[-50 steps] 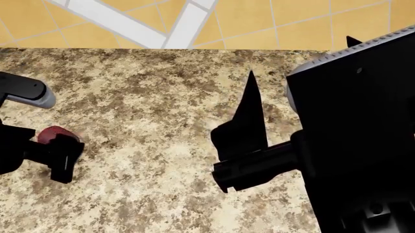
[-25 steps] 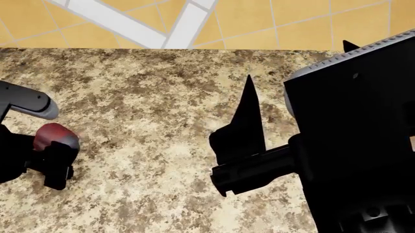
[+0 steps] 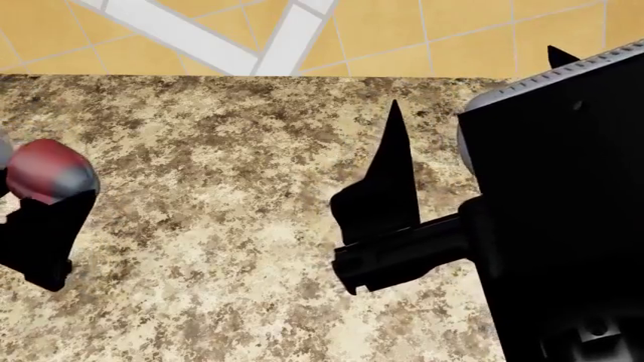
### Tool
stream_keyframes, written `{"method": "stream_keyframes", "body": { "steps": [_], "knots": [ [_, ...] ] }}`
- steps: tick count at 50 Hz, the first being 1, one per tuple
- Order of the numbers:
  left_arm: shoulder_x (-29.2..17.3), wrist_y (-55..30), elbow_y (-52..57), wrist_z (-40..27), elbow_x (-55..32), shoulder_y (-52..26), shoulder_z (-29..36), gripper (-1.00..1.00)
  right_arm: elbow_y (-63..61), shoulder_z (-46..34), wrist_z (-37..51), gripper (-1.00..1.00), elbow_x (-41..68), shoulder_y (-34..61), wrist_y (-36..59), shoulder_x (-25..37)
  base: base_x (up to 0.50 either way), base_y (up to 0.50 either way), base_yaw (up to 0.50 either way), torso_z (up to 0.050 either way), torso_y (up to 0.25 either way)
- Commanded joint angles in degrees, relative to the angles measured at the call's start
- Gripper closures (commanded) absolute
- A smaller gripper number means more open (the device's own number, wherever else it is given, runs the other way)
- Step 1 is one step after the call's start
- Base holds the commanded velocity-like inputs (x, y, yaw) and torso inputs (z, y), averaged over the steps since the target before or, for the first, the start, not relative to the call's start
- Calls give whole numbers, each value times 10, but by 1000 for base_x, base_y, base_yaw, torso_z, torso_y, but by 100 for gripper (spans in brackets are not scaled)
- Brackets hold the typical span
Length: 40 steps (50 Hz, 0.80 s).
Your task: Place the avocado, onion, tomato and bell pepper on the cutting board.
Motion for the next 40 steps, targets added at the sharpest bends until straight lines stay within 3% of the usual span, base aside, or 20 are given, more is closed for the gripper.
{"method": "stream_keyframes", "body": {
  "steps": [1, 10, 20, 40],
  "knots": [
    [-61, 55, 147, -99, -123, 7, -69, 100, -16, 8, 36, -100, 39, 42, 9, 7, 0, 0, 0, 0, 0],
    [-134, 169, 237, -136, -165, 83, -153, 100, -24, 6, 59, -100, 69, 69, 13, -1, 0, 0, 0, 0, 0],
    [-213, 223, 282, -146, -194, 115, -219, 100, -25, 8, 56, -100, 63, 64, 9, 0, 0, 0, 0, 0, 0],
    [-218, 228, 293, -146, -213, 113, -232, 100, -24, 15, 50, -100, 68, 60, 4, 16, 0, -177, 0, 0, 0]
  ]
}}
